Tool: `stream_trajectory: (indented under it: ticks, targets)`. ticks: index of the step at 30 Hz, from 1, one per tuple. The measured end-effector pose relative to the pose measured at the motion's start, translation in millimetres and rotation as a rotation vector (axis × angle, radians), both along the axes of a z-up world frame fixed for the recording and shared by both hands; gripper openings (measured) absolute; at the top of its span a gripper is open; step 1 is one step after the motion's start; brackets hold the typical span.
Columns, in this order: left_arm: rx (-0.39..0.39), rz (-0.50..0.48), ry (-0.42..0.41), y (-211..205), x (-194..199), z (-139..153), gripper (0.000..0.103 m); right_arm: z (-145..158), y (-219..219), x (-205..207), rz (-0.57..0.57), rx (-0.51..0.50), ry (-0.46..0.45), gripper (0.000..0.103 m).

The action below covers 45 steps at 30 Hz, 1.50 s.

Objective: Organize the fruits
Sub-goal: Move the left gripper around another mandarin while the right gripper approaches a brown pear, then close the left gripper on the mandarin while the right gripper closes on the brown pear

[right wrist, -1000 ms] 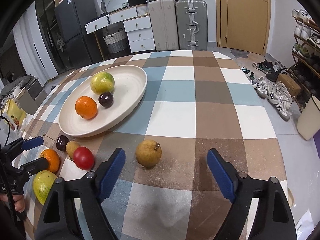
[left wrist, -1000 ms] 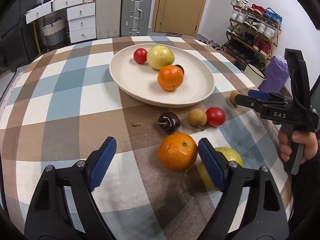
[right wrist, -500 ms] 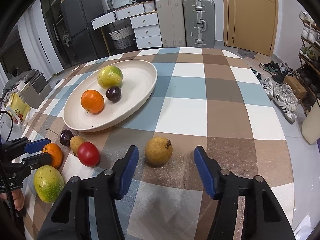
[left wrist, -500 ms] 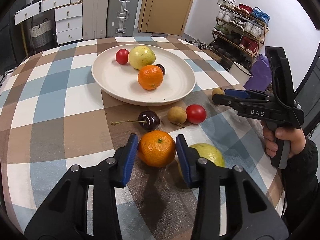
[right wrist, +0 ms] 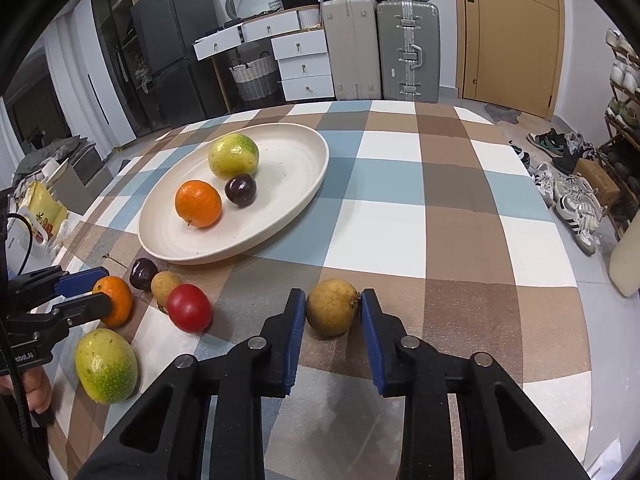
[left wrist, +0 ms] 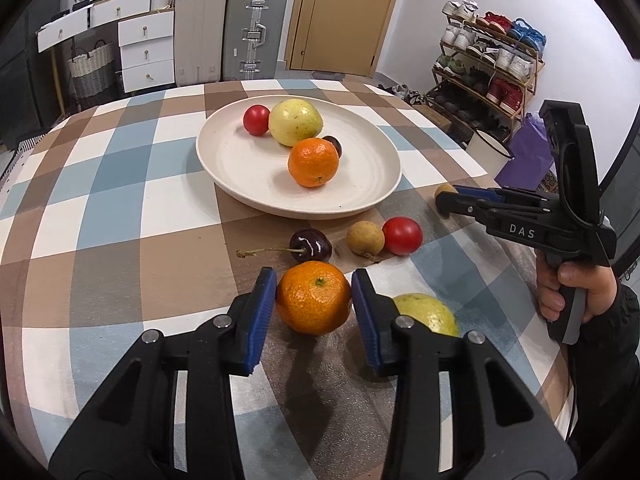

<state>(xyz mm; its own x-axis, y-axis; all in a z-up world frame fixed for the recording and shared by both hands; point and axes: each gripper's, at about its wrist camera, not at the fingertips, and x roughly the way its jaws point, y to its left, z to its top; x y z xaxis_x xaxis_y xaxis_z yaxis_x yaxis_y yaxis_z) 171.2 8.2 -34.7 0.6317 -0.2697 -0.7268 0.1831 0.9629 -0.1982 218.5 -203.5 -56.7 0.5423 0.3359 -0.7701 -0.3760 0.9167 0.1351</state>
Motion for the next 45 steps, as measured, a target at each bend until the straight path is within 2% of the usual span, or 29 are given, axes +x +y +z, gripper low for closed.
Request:
stream_trajectory:
  ticks: [22, 34, 39, 41, 42, 45]
  targets:
    - [0.011, 0.057, -0.06, 9, -4, 10, 0.036, 14, 0, -9, 0.003, 0.025, -0.062, 0.028]
    - [0.021, 0.097, -0.144, 10, -9, 27, 0.036, 38, -1, -21, 0.02, 0.104, -0.156, 0.028]
    - [0.049, 0.109, -0.174, 5, -8, 37, 0.036, 47, 4, -24, 0.031, 0.125, -0.176, 0.028]
    - [0.062, 0.116, -0.186, 4, -7, 42, 0.033, 52, 8, -25, 0.039, 0.124, -0.193, 0.028]
    - [0.069, 0.124, -0.198, 3, -7, 45, 0.027, 54, 9, -26, 0.042, 0.125, -0.201, 0.028]
    - [0.083, 0.136, -0.229, 2, -6, 54, 0.027, 60, 14, -25, 0.049, 0.13, -0.211, 0.028]
